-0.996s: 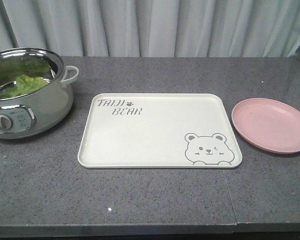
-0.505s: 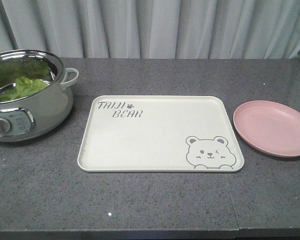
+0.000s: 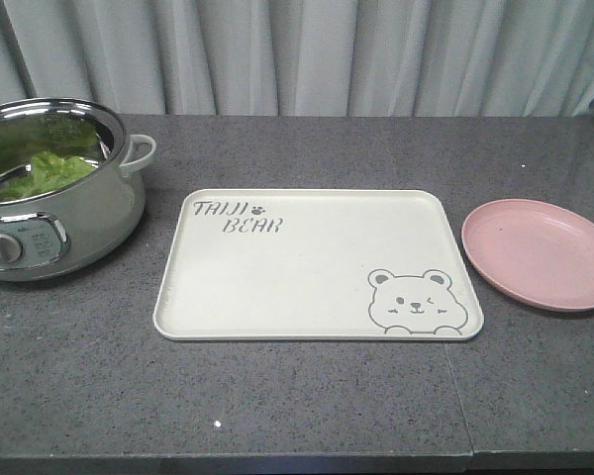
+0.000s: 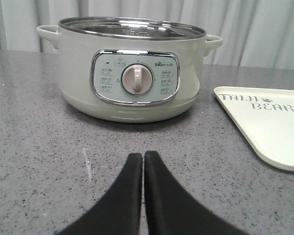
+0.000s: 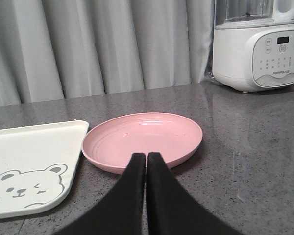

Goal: Transfer vegetables to tray and serve

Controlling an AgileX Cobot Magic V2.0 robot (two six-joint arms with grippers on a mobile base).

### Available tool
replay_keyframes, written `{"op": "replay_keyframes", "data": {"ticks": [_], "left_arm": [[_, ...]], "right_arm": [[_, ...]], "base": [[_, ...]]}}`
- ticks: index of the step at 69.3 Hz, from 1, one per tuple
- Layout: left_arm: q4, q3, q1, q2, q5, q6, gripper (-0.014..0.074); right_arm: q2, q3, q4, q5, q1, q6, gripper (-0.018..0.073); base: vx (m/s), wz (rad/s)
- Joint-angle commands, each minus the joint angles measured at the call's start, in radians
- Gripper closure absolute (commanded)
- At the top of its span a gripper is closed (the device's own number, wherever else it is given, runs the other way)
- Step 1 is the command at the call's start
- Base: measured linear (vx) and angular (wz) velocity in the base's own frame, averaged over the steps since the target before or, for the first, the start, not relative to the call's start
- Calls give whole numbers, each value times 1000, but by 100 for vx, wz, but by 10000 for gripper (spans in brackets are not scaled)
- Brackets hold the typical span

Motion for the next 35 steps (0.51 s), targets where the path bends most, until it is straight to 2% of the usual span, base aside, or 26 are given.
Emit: {"op": "replay_keyframes", "data": {"ticks": [1, 35], "left_arm": [[-3, 20, 3, -15, -70, -8, 602], [-3, 20, 3, -15, -70, -8, 602]], "right_arm": [[-7, 14, -3, -75, 2, 0, 565], [-7, 14, -3, -77, 2, 0, 565]], "base": [[0, 0], [0, 0]]}}
